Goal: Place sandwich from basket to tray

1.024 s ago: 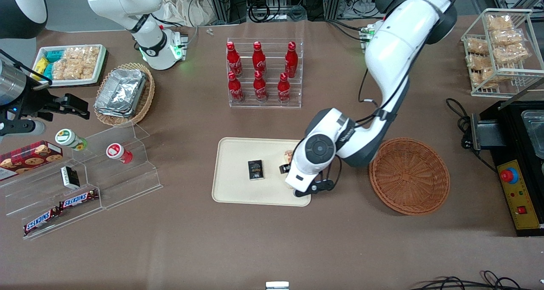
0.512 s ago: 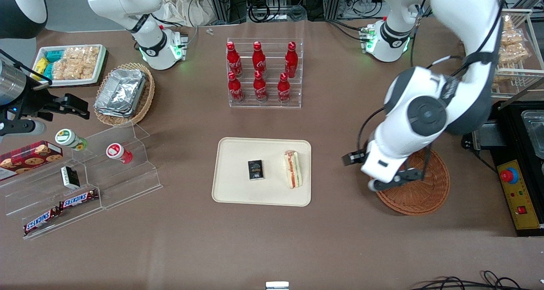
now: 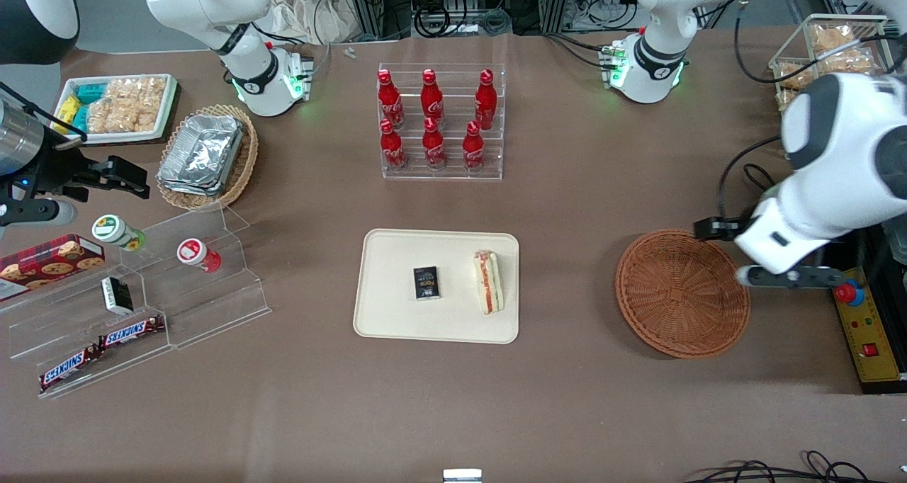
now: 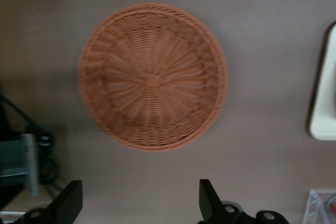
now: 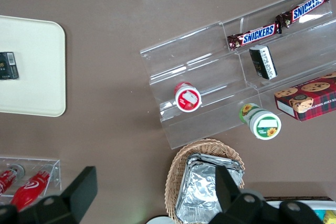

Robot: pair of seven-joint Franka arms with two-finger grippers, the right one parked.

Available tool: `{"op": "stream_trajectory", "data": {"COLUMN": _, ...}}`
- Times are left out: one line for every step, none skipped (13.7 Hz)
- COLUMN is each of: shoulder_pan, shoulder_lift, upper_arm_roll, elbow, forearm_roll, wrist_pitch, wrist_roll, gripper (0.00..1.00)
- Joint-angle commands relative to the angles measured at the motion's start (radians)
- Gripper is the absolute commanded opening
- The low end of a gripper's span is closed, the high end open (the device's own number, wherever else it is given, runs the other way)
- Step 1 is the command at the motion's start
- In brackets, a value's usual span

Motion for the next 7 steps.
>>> {"op": "stream_trajectory", "data": {"shoulder_pan": 0.058, "shoulder_lift": 0.003, "upper_arm_roll": -0.012, "elbow": 0.044, "forearm_roll": 0.013, "wrist_pitch": -0.040, "wrist_roll": 0.052, "gripper": 1.00}}
{"op": "stream_trajectory", "data": {"shoulder_pan": 0.058, "shoulder_lift": 0.013, "upper_arm_roll": -0.012, "elbow": 0.055, "forearm_roll": 0.036, "wrist_pitch": -0.040, "wrist_roll": 0.053, "gripper": 1.00}}
{"op": "stream_trajectory", "data": {"shoulder_pan": 0.058, "shoulder_lift": 0.024, "upper_arm_roll": -0.012, "elbow": 0.085, "forearm_roll": 0.048, "wrist_pitch": -0.046, "wrist_roll": 0.048, "gripper": 1.00}}
{"op": "stream_trajectory", "data": {"shoulder_pan": 0.058, "shoulder_lift": 0.052, "upper_arm_roll": -0.013, "elbow": 0.112, "forearm_roll": 0.043, "wrist_pitch": -0.066, "wrist_roll": 0.046, "gripper": 1.00}}
{"op": "stream_trajectory", "data": {"shoulder_pan": 0.057, "shoulder_lift": 0.078, "upper_arm_roll": -0.013, "elbow": 0.144, "forearm_roll": 0.037, "wrist_pitch": -0.083, "wrist_roll": 0.039, "gripper": 1.00}}
{"op": "stream_trajectory", "data": {"shoulder_pan": 0.052, "shoulder_lift": 0.095, "upper_arm_roll": -0.015, "elbow": 0.171, "forearm_roll": 0.048, "wrist_pitch": -0.097, "wrist_roll": 0.039, "gripper": 1.00}}
{"op": "stream_trajectory", "data": {"shoulder_pan": 0.052, "shoulder_lift": 0.098, "upper_arm_roll": -0.015, "elbow": 0.179, "forearm_roll": 0.050, "wrist_pitch": -0.097, "wrist_roll": 0.039, "gripper": 1.00}}
